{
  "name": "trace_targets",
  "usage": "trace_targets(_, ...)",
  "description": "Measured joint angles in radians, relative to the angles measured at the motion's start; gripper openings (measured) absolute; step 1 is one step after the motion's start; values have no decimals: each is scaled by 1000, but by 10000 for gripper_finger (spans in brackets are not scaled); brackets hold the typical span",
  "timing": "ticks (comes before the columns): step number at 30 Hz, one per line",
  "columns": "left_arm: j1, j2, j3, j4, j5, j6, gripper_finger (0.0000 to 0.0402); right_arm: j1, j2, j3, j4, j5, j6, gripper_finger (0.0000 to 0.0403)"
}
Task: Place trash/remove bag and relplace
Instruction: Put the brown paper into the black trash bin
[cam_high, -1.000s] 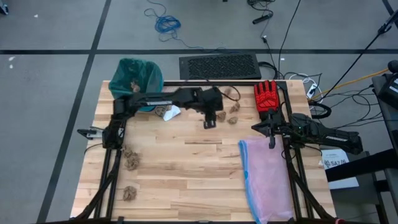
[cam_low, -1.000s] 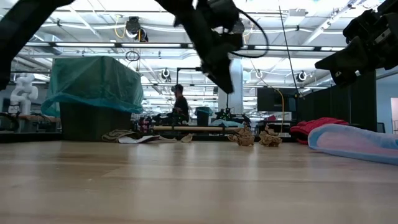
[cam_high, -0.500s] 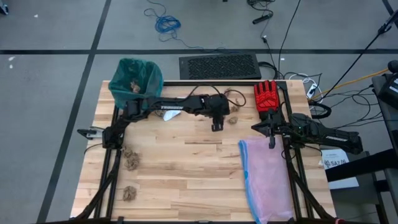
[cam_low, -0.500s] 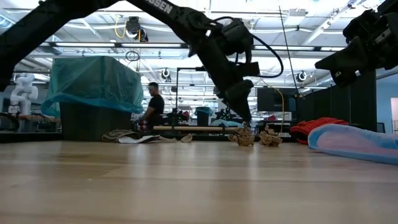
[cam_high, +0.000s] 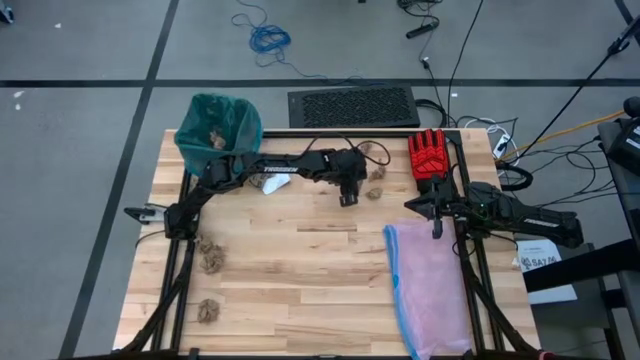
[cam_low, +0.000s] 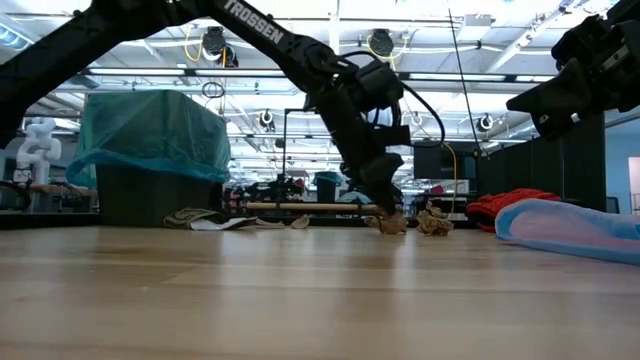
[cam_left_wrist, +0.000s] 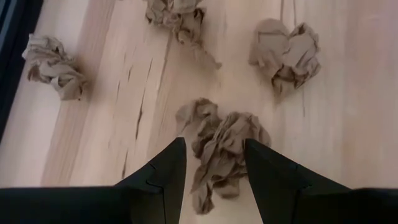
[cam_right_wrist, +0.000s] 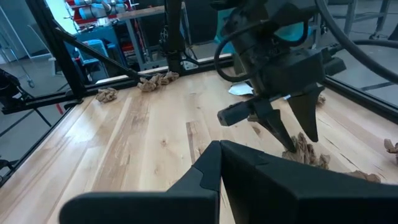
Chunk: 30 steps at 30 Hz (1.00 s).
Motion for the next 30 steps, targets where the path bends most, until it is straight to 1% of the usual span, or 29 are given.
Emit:
trace_targets(3, -11, 0, 0, 19, 1, 0, 146, 0, 0, 0, 0, 0, 0, 0)
trace_targets(5, -21, 0, 0, 21, 1, 1, 122, 0, 0, 0, 0, 0, 0, 0)
trace_targets(7, -30, 0, 0, 10, 9, 2, 85, 0, 0, 0, 0, 0, 0, 0)
trace_targets(9, -36, 0, 0, -6, 52, 2, 38, 0, 0, 0, 0, 0, 0, 0)
trace_targets(10, -37, 0, 0, -14, 75, 2, 20, 0, 0, 0, 0, 0, 0, 0)
trace_targets(11, -37, 0, 0, -25, 91, 2, 11, 0, 0, 0, 0, 0, 0, 0)
trace_targets(16, -44, -8, 0, -79, 73, 3, 3, 0, 0, 0, 0, 0, 0, 0)
trace_targets(19, -51, -42, 0, -113, 30, 6, 2, 0, 0, 0, 0, 0, 0, 0)
trace_targets(25, -72, -159, 13, -187, -123, 11, 1, 0, 0, 0, 0, 0, 0, 0)
trace_targets(30, -85, -292, 14, -260, -266, -21, 1, 0, 0, 0, 0, 0, 0, 0)
